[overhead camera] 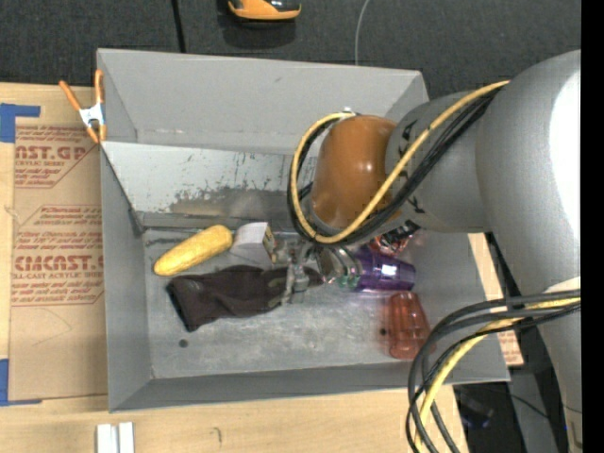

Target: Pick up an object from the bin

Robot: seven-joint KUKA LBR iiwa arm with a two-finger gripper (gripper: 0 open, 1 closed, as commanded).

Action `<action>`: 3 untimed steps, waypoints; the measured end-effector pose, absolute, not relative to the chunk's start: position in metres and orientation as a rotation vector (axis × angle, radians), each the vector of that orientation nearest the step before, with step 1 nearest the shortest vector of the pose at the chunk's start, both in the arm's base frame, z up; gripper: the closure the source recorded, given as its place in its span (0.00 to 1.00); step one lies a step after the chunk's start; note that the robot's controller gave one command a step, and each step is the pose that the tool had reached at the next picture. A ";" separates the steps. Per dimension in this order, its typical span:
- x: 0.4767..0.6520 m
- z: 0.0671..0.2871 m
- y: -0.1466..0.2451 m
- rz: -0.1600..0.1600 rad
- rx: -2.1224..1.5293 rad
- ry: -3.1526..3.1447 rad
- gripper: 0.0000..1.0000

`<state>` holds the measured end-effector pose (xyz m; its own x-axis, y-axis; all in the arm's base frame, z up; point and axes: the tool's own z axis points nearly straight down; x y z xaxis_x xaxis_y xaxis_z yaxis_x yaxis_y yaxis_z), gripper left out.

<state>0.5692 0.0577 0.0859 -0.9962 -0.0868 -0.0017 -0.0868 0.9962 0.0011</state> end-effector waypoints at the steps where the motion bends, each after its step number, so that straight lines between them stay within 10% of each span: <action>1: 0.569 0.086 0.058 0.001 -0.136 3.137 0.00; 2: 0.569 0.086 0.058 0.002 -0.137 3.137 1.00; 3: 0.569 0.086 0.058 0.002 -0.137 3.137 1.00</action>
Offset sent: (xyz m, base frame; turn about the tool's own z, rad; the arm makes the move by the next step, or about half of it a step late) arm 0.0000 0.0000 0.0000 0.0000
